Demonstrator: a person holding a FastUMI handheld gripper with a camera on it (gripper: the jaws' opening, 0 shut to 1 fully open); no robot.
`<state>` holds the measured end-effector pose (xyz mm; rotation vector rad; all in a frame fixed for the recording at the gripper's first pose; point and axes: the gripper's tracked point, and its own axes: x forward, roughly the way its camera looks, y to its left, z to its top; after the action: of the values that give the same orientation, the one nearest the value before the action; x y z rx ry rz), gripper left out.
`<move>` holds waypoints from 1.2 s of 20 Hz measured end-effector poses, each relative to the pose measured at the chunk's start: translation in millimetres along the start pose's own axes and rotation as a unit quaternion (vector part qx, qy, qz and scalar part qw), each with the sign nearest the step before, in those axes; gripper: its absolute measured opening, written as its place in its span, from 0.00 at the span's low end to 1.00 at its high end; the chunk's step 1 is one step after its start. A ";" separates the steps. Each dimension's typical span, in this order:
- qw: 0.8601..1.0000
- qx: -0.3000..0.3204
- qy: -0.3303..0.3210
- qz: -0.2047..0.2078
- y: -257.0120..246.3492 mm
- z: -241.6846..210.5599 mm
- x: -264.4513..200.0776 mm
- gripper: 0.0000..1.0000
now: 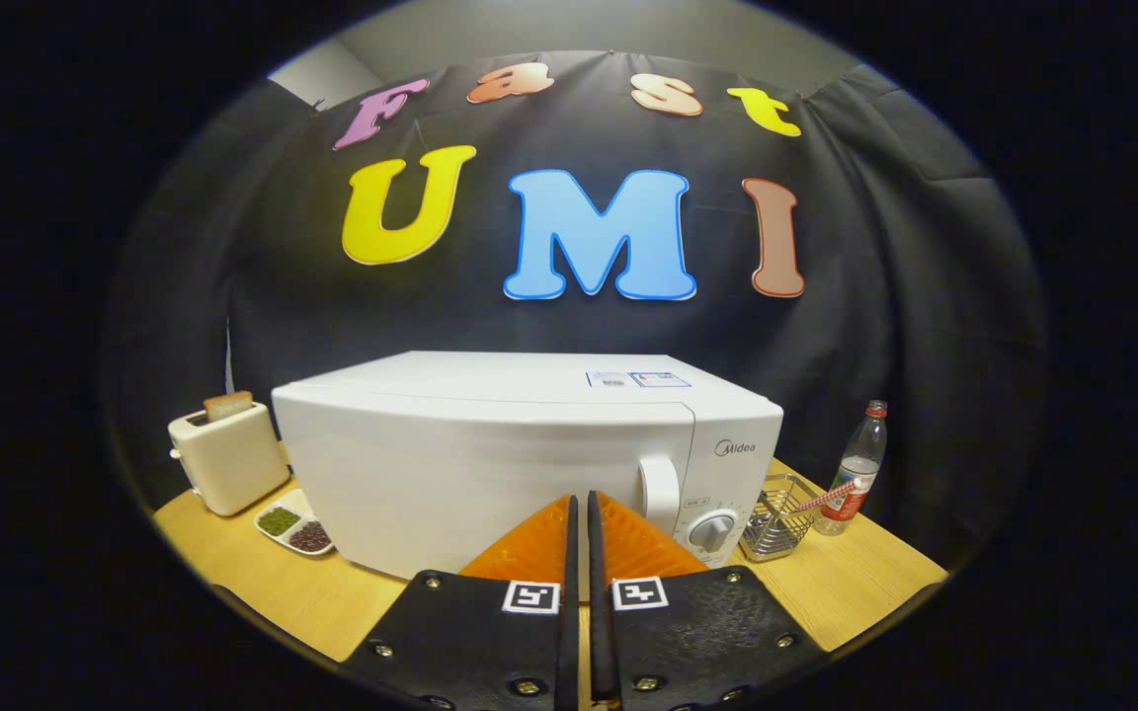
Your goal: Open the microwave, put the food inside, and close the microwave door.
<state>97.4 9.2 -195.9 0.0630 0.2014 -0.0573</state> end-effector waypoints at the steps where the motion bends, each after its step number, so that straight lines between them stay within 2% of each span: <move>1: 1.000 0.002 -0.006 0.012 5.2 10.3 -14.3 0.05; 10: 0.996 0.012 -0.055 0.068 26.0 103.6 -108.5 0.05; 14: 0.995 0.007 -0.072 0.067 23.2 135.4 -130.3 0.05; 20: 0.994 0.031 -0.088 0.052 5.8 180.1 -142.4 0.05; 24: 0.994 0.016 -0.100 0.048 7.0 192.1 -143.8 0.05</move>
<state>-4.8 10.3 21.3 0.0983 -0.0031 0.0294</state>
